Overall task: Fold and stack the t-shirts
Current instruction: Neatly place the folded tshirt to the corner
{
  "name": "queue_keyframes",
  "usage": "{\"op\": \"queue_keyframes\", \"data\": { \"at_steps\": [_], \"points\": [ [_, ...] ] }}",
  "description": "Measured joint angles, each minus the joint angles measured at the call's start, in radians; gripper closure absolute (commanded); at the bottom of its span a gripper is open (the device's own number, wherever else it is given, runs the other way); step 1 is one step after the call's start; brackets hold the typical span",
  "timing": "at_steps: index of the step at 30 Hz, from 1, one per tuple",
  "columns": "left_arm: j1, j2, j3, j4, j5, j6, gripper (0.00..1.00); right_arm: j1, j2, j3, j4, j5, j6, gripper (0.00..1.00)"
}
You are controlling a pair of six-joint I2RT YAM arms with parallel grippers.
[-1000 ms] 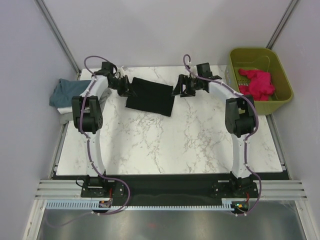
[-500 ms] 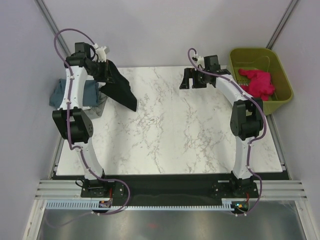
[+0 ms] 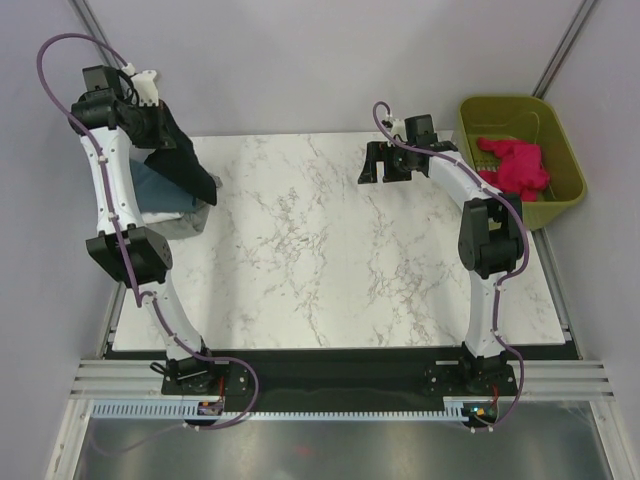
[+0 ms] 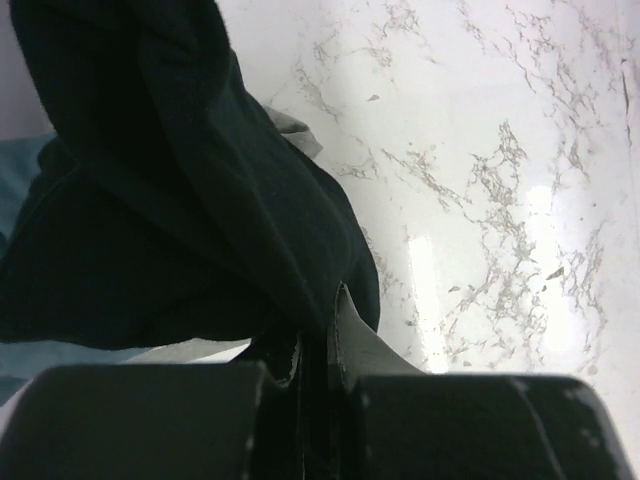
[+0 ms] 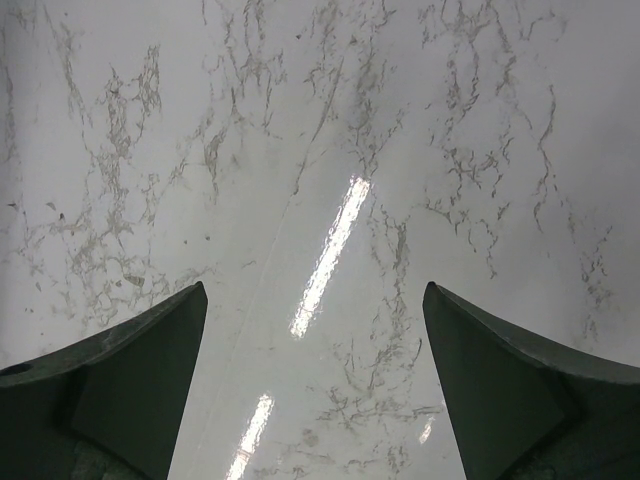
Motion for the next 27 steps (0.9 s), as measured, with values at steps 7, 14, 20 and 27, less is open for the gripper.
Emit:
{"op": "queue_keyframes", "data": {
  "at_steps": [7,14,20,27],
  "points": [
    [0.003,0.016,0.058,-0.052,-0.028,0.041,0.98,0.001,0.0,-0.005,0.001,-0.001,0.0,0.02],
    [0.035,0.016,0.059,-0.077,-0.077,0.081,0.98,0.002,0.001,-0.006,0.002,-0.004,0.0,0.02],
    [0.06,0.016,0.059,-0.078,-0.147,0.098,0.98,0.004,0.001,-0.008,0.003,-0.007,0.0,0.02],
    [0.064,0.028,0.056,-0.035,-0.288,0.119,0.98,0.007,0.001,-0.026,0.004,-0.011,0.0,0.02]
  ]
}}
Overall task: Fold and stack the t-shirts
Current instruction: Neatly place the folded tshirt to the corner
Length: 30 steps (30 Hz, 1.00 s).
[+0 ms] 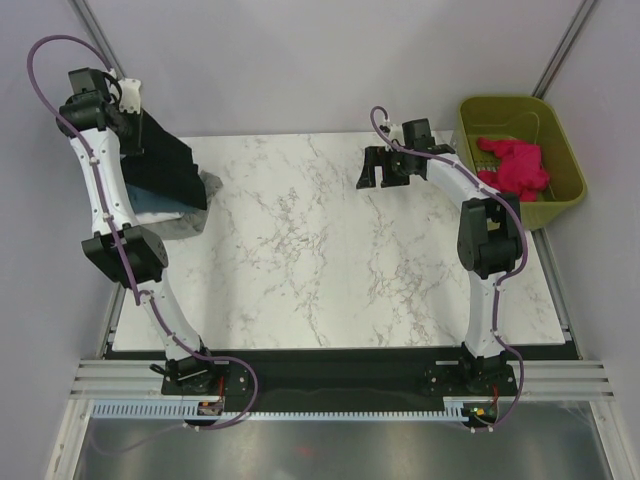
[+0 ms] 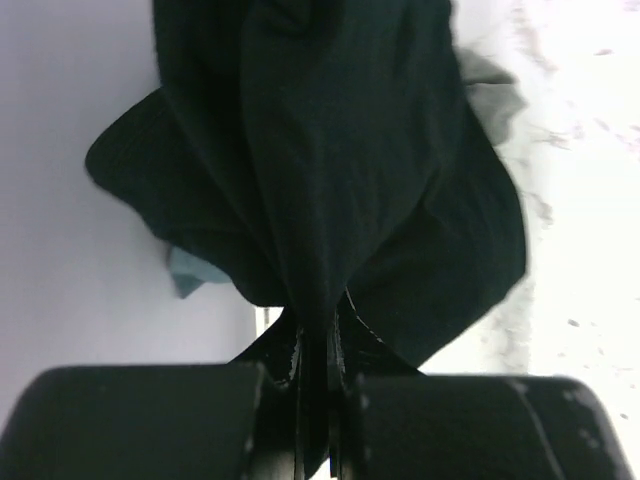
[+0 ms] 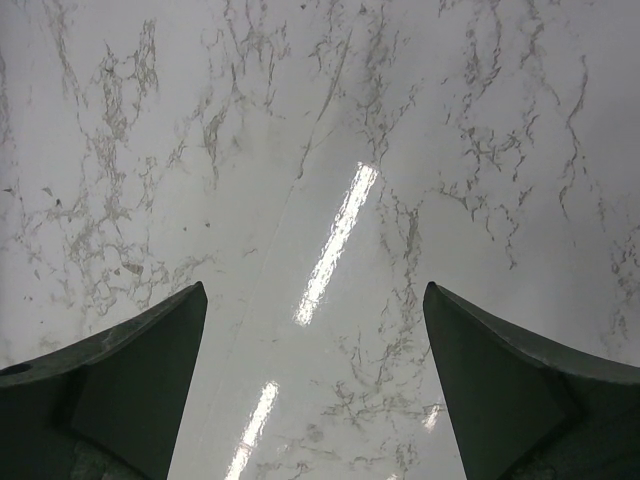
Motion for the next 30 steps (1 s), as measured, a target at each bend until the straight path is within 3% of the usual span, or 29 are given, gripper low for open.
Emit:
{"op": "queue_keyframes", "data": {
  "at_steps": [9,18,22,30],
  "points": [
    [0.0,0.106,-0.026,0.112,-0.253,0.051,0.98,0.0,0.0,-0.026,0.0,-0.007,-0.001,0.02],
    [-0.01,0.175,-0.053,0.222,-0.41,0.107,0.98,0.0,-0.002,-0.064,-0.001,-0.006,-0.007,0.02],
    [-0.018,0.182,-0.077,0.269,-0.454,0.133,0.51,0.0,-0.003,-0.071,-0.001,-0.006,-0.014,0.02],
    [-0.038,0.181,-0.106,0.37,-0.52,0.152,0.17,0.012,-0.01,-0.076,-0.001,-0.003,-0.026,0.02]
  ]
}}
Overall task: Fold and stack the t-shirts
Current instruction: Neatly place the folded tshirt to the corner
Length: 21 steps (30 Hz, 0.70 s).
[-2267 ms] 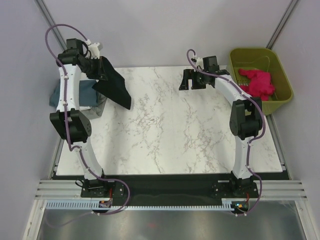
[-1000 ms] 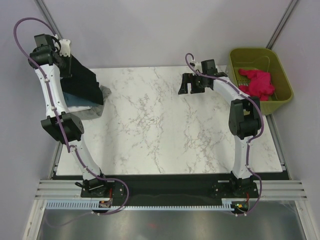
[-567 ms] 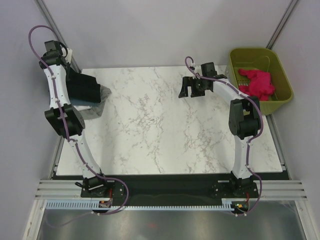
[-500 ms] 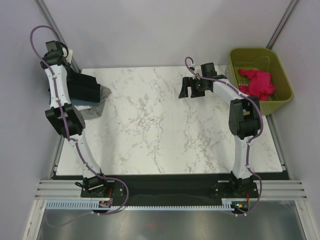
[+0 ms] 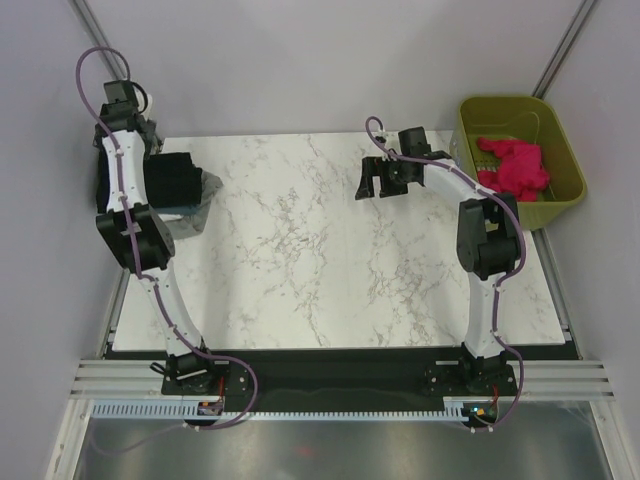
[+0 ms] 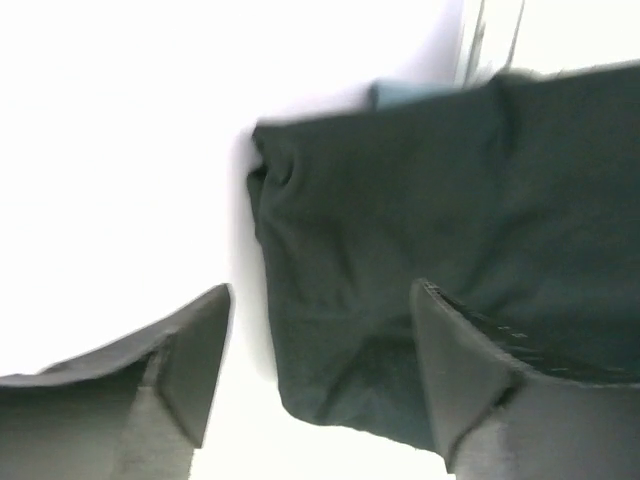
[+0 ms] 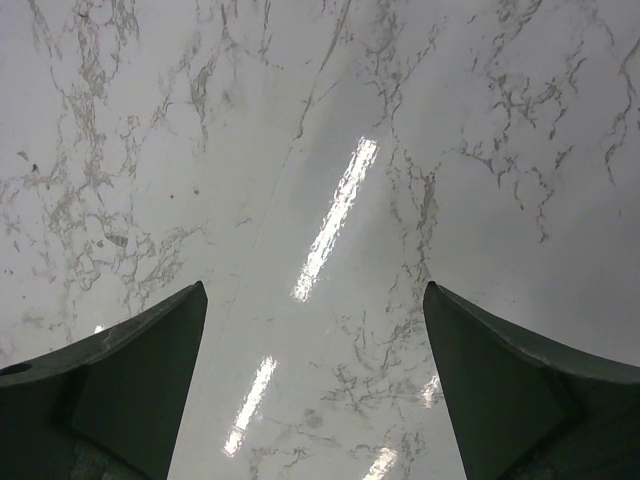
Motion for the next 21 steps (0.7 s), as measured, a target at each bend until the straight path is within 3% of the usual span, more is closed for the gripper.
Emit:
{"op": "queue_keyframes", "data": {
  "at_steps": [4,12,15,18,19,21],
  "points": [
    [-0.069,-0.029,-0.036,0.082,0.0,0.024,0.08,0.015,0.0,0.0,0.0,0.0,-0.004,0.02],
    [-0.344,-0.137,-0.17,0.183,0.032,0.048,0.04,0.024,-0.002,0.0,-0.002,0.024,-0.023,0.02],
    [-0.38,-0.145,-0.214,0.168,0.15,-0.036,0.04,0.024,-0.019,0.0,-0.008,0.074,-0.031,0.02],
    [-0.373,-0.148,-0.25,0.15,0.332,-0.181,0.07,0.029,-0.053,0.024,-0.018,0.222,-0.034,0.02],
    [-0.366,-0.148,-0.257,0.142,0.41,-0.246,0.01,0.031,-0.065,0.05,-0.024,0.285,-0.041,0.02],
    [-0.361,-0.148,-0.258,0.138,0.543,-0.344,0.0,0.038,-0.084,0.124,-0.018,0.415,-0.051,0.02]
  ]
}}
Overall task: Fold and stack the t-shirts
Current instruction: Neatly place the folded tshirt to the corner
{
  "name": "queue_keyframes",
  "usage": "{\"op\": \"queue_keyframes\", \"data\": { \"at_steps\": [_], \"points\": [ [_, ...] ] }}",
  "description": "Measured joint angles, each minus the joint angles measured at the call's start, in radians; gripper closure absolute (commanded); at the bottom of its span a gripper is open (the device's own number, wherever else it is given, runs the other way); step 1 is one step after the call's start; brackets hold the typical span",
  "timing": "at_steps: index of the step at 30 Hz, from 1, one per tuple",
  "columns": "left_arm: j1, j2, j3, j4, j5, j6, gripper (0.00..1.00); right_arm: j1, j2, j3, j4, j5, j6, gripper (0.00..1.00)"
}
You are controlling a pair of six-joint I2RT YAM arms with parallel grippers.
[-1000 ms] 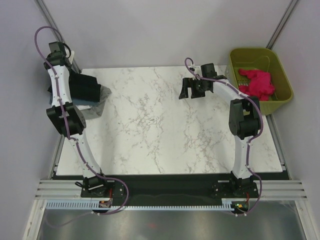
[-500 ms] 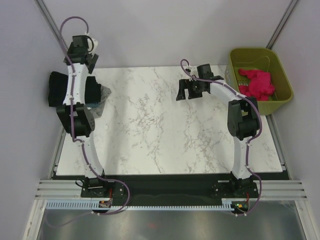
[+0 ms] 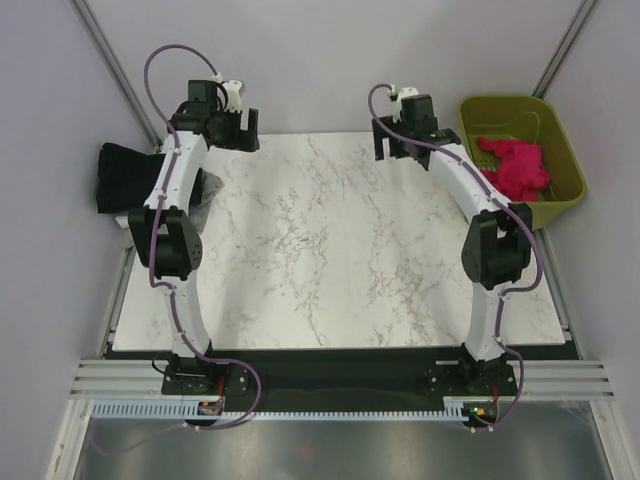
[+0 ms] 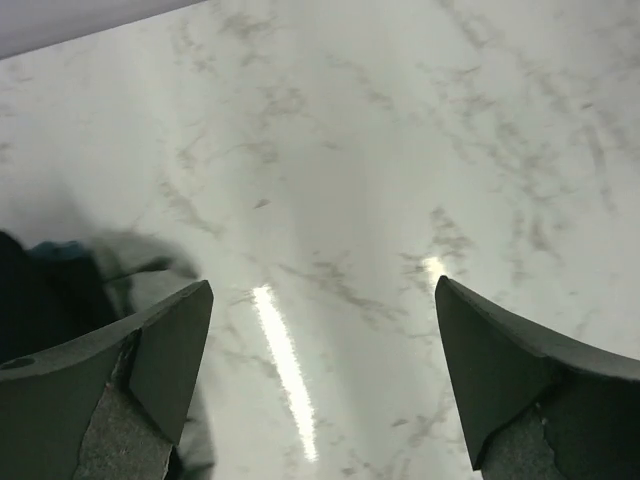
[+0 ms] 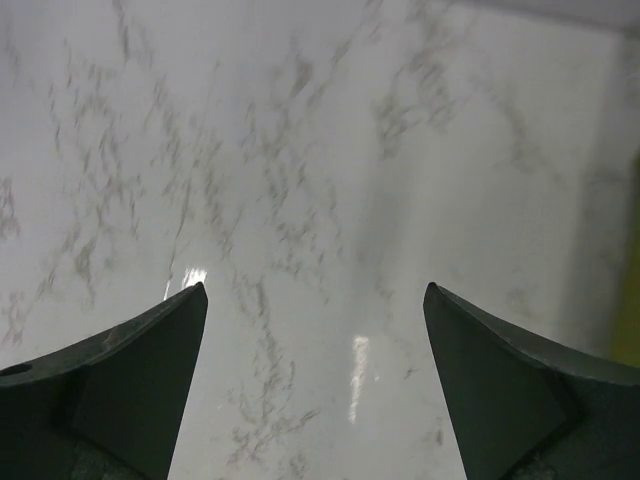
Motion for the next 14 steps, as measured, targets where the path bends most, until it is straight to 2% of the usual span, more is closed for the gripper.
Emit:
{"op": "queue_keyframes", "data": {
  "at_steps": [3,6,10,14],
  "points": [
    [-0.004,0.0,0.037,0.01,0.152,-0.125,0.0,0.011,-0.059,0.077,0.073,0.234,-0.021,0.02],
    [-0.037,0.0,0.11,0.048,0.225,-0.19,0.0,0.028,-0.142,0.079,0.143,0.417,-0.057,0.02],
    [-0.104,-0.003,0.163,0.105,0.219,-0.203,0.0,0.061,-0.223,0.042,0.187,0.538,-0.092,0.02],
    [-0.184,-0.003,0.14,0.108,0.131,-0.195,0.0,0.102,-0.244,-0.01,0.206,0.598,-0.117,0.02]
  ]
}}
